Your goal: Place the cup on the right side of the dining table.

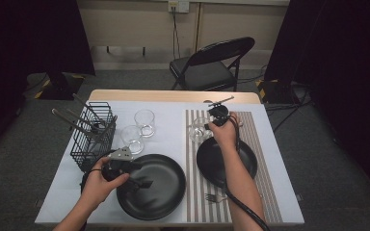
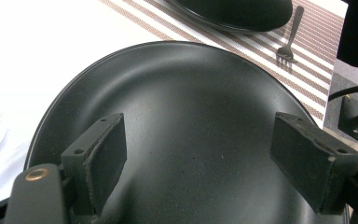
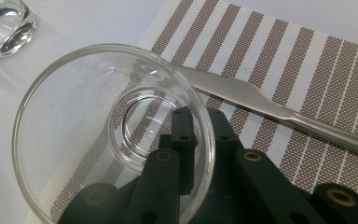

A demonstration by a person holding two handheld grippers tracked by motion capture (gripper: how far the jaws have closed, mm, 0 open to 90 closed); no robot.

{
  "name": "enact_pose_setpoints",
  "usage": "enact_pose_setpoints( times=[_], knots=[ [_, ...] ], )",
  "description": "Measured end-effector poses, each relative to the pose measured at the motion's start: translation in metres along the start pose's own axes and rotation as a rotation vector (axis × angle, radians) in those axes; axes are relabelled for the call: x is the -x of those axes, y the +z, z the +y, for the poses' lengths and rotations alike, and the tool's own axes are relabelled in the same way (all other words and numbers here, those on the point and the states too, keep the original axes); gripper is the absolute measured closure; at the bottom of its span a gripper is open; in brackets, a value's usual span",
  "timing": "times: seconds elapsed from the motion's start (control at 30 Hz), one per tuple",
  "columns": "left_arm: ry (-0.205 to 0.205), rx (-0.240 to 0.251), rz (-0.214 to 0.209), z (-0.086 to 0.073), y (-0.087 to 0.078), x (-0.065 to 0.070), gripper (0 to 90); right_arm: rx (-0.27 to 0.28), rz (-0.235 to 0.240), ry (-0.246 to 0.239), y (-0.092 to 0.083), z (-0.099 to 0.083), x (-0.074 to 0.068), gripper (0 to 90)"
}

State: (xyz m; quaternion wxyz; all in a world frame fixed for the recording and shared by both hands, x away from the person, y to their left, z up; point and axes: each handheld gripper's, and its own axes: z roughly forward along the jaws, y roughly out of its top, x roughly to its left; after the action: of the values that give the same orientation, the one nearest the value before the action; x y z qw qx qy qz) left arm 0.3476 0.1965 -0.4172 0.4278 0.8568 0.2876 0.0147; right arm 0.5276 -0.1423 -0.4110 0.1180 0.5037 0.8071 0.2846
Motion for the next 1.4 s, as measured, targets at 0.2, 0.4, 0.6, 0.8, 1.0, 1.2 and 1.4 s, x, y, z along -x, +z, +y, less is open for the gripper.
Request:
enact_pose_setpoints(
  times=[0.2,0.4,0.6,0.8,1.0,1.2,1.4],
  knots=[
    [0.004,-0.002,0.001,0.0002,-0.0004,0.0003,18.5,0.005,-0.004,-0.006,0.0004,0.0,-0.0008,83.4],
    [0.003,-0.003,0.001,0.0002,-0.0002,0.0009,18.4,0.016,-0.005,-0.001,0.0006,-0.0004,-0.0016,83.2],
    [0.0,0.0,-0.001,-0.0001,0.0003,0.0009,18.4,0.023,-0.003,0.003,0.0009,-0.0012,-0.0009,83.0],
    [0.002,-0.003,0.001,0.0002,-0.0001,0.0008,18.4,0.03,-0.001,0.007,0.0017,-0.001,-0.001,82.8],
    [0.002,-0.003,-0.001,-0.0001,0.0002,0.0005,18.5,0.034,-0.007,0.004,0.0025,0.0,-0.002,82.5],
    [0.001,-0.003,0.003,-0.0004,0.0,0.0,18.5,0.037,-0.007,0.001,0.0031,0.0011,-0.0031,82.2],
    [0.006,-0.005,0.006,-0.0006,-0.0012,-0.0005,18.5,0.049,-0.006,-0.006,0.0037,0.002,-0.0037,81.9]
  ],
)
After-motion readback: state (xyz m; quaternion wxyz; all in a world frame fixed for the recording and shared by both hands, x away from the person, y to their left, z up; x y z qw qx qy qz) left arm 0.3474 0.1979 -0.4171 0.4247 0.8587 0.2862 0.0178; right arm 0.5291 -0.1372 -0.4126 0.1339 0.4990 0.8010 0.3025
